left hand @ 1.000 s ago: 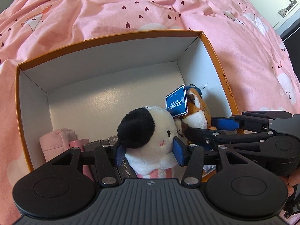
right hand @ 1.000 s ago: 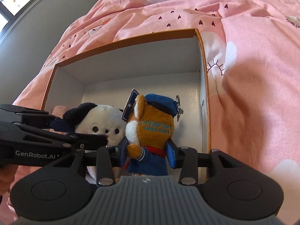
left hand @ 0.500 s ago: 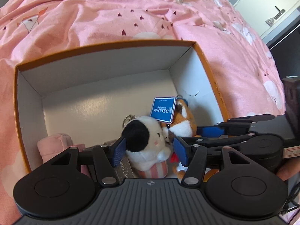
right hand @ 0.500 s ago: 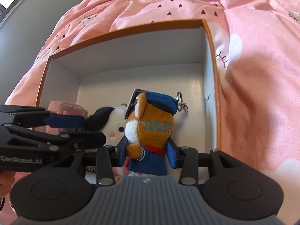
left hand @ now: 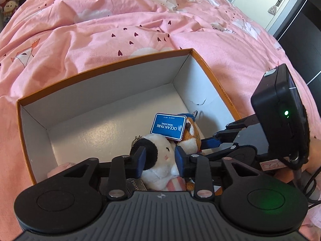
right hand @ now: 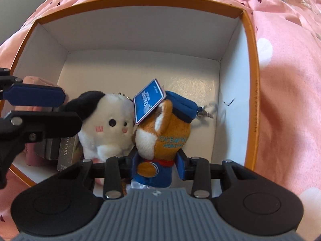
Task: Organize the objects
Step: 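Lower both plush toys into the box beside the standing cases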
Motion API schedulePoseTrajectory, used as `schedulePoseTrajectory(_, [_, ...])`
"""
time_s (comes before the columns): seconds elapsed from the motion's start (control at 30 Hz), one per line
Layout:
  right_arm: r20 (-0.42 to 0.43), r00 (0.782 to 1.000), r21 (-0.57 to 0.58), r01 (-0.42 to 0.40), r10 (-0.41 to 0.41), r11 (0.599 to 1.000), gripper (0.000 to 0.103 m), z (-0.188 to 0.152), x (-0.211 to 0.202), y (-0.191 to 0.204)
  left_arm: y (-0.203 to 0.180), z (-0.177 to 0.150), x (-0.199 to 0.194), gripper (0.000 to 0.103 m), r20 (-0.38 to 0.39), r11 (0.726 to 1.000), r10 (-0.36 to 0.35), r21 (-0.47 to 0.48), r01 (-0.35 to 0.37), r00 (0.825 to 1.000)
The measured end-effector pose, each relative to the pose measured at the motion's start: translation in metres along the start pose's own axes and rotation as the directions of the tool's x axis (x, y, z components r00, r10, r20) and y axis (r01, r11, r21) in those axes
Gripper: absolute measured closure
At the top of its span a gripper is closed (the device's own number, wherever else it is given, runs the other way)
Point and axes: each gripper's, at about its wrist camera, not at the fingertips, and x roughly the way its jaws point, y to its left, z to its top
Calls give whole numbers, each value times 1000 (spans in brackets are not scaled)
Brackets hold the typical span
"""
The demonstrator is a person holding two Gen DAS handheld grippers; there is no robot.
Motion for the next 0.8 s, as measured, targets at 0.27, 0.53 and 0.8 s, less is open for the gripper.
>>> schedulePoseTrajectory(0.27, [-7,999,-9,-37,37,999,65,0,6,-4,2,-2,14,82,-24,1000,30,-7,-30,999])
schedulePoseTrajectory(0.53, [21,1000,-37,-2,3,999,58,-3,0,-6,2,-3,10,82,-3,999,38,-17,-38,999])
schedulePoseTrajectory(0.8, [66,998,-94,20,-14,995,45,-10,-18,-2,-1,-10,-15,79,77,999,35,-3,-35,996])
